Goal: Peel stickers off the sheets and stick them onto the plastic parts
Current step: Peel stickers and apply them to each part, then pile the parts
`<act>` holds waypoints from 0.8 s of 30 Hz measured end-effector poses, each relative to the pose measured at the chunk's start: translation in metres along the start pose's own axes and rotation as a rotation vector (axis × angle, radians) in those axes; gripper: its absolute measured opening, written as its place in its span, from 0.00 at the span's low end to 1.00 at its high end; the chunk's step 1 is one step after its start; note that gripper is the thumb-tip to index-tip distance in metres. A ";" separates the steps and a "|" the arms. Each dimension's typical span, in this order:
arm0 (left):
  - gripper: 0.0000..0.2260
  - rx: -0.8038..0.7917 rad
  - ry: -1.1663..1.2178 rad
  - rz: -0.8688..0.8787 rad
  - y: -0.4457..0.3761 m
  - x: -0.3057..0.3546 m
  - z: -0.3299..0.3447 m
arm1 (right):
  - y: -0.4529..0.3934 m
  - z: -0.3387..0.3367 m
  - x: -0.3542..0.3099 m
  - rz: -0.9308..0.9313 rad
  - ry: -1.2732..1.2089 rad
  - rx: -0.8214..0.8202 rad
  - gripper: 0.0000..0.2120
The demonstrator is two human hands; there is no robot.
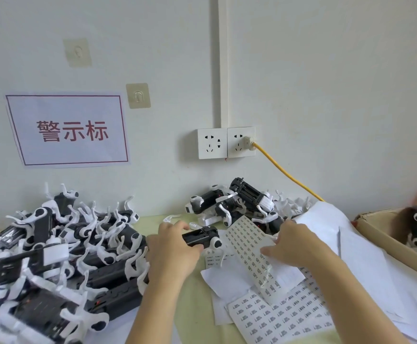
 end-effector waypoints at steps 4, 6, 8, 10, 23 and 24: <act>0.21 0.084 -0.203 0.159 0.005 0.014 -0.002 | -0.002 0.003 -0.004 0.009 -0.138 -0.049 0.14; 0.18 0.147 -0.214 0.198 0.008 0.026 -0.004 | 0.000 -0.005 -0.005 -0.003 -0.238 -0.032 0.13; 0.13 0.187 -0.124 0.203 0.012 0.037 -0.006 | 0.003 -0.013 -0.007 -0.039 -0.345 0.016 0.12; 0.07 0.189 0.075 0.238 0.017 0.048 -0.009 | 0.008 -0.019 -0.012 -0.092 -0.494 0.088 0.10; 0.12 0.115 0.945 -0.029 0.021 0.054 -0.001 | 0.021 -0.004 -0.040 -0.357 -1.011 -0.146 0.07; 0.11 0.136 0.945 -0.031 0.021 0.053 -0.001 | 0.020 -0.003 -0.041 -0.356 -0.984 -0.143 0.06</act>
Point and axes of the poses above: each hand's wrist, its own y-axis away from the middle knuckle, its own z-axis out of the palm, x = y × z, the point moved 1 cm from there along -y, towards the middle knuckle, and after that the axes turned 3 degrees about -y, right-handed, at the moved point
